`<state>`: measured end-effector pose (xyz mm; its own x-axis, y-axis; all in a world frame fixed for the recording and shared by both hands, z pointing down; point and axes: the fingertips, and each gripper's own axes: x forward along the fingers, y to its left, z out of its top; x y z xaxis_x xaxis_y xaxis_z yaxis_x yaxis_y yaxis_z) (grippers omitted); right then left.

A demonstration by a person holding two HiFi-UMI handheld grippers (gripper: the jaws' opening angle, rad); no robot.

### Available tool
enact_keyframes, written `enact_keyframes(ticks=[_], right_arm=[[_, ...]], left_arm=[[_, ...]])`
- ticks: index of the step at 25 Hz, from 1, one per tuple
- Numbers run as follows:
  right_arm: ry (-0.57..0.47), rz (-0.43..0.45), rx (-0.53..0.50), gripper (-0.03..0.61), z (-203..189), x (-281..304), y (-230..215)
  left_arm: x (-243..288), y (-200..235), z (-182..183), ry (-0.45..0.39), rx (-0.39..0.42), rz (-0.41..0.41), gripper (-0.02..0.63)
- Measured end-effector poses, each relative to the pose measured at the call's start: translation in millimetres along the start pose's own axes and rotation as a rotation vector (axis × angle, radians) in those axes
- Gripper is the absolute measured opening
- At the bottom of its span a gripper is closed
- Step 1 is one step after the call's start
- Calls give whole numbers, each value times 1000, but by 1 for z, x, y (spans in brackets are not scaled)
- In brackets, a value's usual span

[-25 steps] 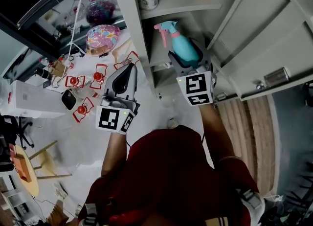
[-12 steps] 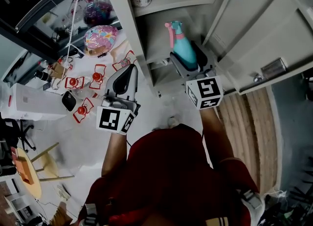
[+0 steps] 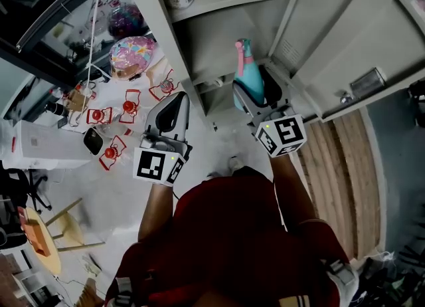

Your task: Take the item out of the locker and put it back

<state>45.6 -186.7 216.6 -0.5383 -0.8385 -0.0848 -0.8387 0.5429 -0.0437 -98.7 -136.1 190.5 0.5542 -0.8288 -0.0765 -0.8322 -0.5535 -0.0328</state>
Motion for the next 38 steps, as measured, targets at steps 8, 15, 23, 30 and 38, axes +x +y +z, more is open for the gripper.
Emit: enact_keyframes(ticks=[8, 15, 23, 30, 38], right_arm=[[-54, 47, 19, 318, -8, -19, 10], [-67, 68, 44, 318, -22, -32, 17], [-83, 83, 58, 318, -43, -42, 18], [-92, 89, 84, 318, -65, -50, 16], [-81, 69, 93, 318, -92, -61, 16]], left_arm=[[4, -14, -12, 29, -4, -42, 6], [3, -24, -21, 51, -5, -63, 6], [3, -30, -41, 79, 3, -65, 6], [2, -31, -58, 87, 5, -61, 6], [-1, -37, -81, 92, -17, -88, 6]])
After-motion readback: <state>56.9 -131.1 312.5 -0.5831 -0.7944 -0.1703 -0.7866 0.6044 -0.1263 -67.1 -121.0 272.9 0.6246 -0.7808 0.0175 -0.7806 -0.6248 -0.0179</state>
